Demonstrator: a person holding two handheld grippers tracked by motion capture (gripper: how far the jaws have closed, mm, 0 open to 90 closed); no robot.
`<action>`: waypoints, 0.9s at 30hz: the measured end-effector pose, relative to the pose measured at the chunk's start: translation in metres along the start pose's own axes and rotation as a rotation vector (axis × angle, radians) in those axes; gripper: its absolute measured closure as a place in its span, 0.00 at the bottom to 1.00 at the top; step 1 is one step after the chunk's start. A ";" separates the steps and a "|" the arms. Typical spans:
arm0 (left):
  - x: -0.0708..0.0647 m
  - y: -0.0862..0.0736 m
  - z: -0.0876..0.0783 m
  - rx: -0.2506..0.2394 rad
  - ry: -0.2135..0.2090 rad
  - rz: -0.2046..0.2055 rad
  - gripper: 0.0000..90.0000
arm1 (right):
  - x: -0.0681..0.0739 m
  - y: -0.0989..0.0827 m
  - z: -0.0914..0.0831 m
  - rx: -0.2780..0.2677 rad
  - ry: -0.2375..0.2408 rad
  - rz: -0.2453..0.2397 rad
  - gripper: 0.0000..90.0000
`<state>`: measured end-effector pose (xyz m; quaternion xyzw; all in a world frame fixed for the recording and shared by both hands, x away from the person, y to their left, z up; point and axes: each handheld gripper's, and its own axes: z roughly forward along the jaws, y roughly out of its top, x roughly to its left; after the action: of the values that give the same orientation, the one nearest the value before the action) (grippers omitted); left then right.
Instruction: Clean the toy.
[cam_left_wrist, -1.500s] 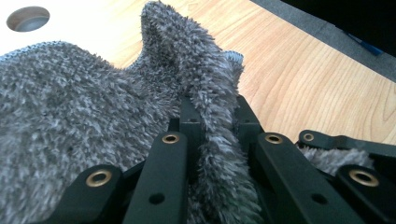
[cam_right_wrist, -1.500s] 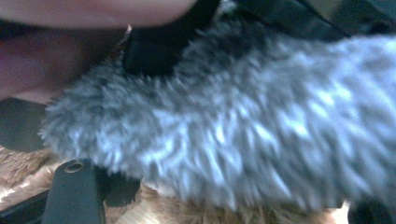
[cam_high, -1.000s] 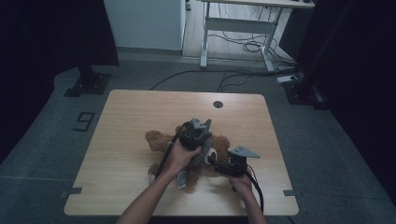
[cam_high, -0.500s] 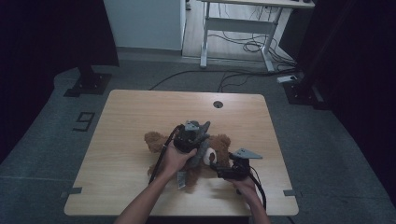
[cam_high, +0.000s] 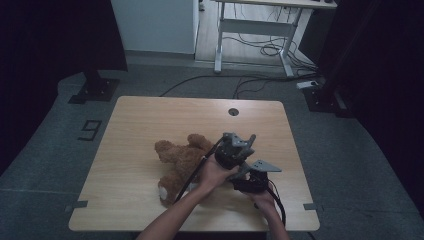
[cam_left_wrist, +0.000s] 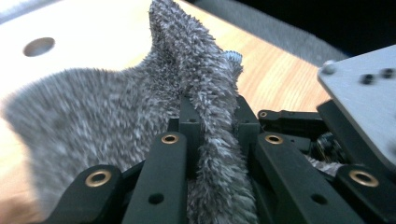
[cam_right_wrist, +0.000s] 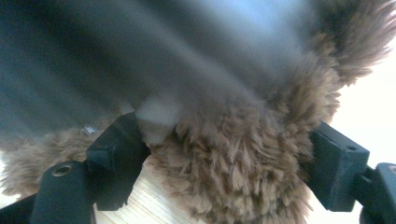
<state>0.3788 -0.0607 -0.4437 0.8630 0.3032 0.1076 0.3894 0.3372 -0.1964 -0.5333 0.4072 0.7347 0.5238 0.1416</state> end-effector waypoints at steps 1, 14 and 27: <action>0.002 -0.003 0.009 0.026 -0.007 -0.014 0.87 | 0.000 0.000 0.000 0.003 -0.003 -0.002 0.27; 0.030 -0.025 -0.030 -0.039 0.053 -0.047 0.87 | -0.001 0.000 0.001 0.029 -0.040 -0.004 0.37; 0.085 -0.086 -0.114 -0.122 0.217 -0.115 0.88 | -0.004 -0.001 0.002 0.025 -0.040 0.015 0.37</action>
<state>0.3605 0.1045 -0.4341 0.8022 0.3855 0.1960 0.4116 0.3406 -0.1981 -0.5361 0.4248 0.7350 0.5075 0.1473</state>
